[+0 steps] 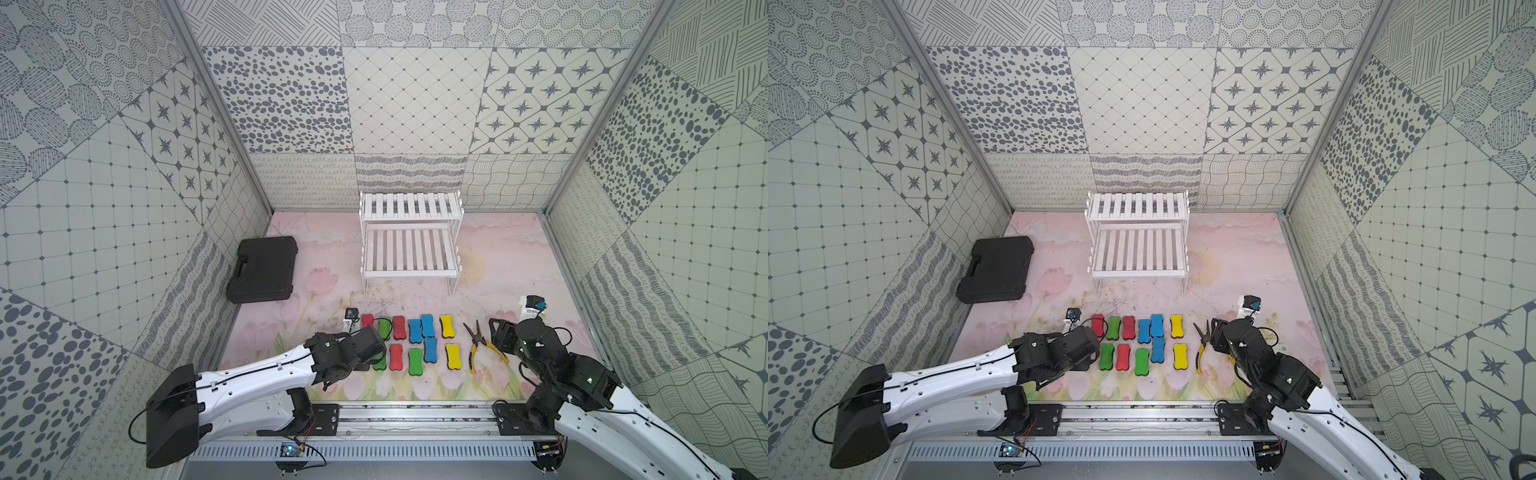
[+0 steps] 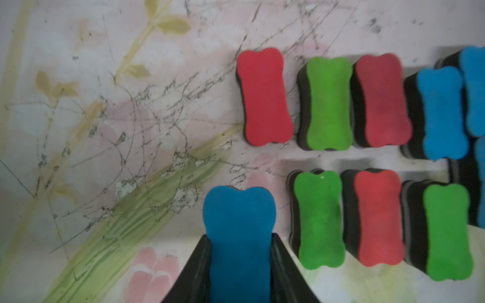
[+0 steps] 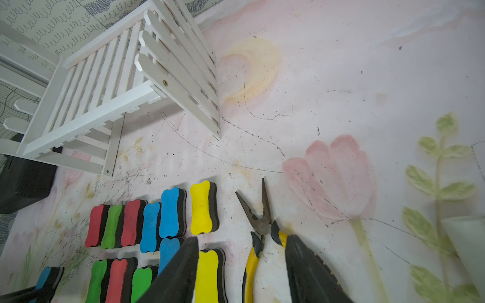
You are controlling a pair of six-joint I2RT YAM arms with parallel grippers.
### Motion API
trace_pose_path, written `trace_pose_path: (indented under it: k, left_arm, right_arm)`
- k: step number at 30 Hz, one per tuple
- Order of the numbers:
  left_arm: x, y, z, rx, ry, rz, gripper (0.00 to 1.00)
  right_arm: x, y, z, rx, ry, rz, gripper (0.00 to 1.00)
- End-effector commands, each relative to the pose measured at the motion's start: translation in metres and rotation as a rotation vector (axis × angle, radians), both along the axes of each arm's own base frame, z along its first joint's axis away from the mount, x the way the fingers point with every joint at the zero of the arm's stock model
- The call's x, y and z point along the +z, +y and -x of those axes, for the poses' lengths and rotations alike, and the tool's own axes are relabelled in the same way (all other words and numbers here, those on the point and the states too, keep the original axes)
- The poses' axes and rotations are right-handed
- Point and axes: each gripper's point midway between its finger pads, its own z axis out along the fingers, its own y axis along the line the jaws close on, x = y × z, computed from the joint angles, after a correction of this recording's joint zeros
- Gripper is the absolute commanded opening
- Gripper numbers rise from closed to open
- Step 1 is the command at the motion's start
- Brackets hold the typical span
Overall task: Remove the whiteboard erasers from the shelf
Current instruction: Place the whiteboard eraser at the center of the board.
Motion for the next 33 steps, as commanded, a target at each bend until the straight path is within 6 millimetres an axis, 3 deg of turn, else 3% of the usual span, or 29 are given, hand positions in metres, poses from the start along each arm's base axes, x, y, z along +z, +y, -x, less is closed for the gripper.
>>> trace_pose_path:
  k: [1,16,27,33]
  left_arm:
    - [-0.025,-0.001,0.013,0.113,0.057,0.075,0.33]
    - [-0.036,-0.024,-0.01,0.054,0.043,0.033,0.36]
    - [-0.035,-0.018,-0.01,0.078,0.058,0.022,0.45]
    - [-0.02,-0.014,-0.01,0.087,0.036,0.04,0.52]
  right_arm:
    - [0.005,0.003,-0.005,-0.009,-0.022,-0.021,0.57]
    - [0.003,0.003,-0.005,-0.01,-0.017,-0.02,0.57]
    - [0.002,0.003,-0.004,-0.008,-0.012,-0.022,0.59]
    - [0.003,0.004,-0.004,-0.005,-0.013,-0.026,0.59]
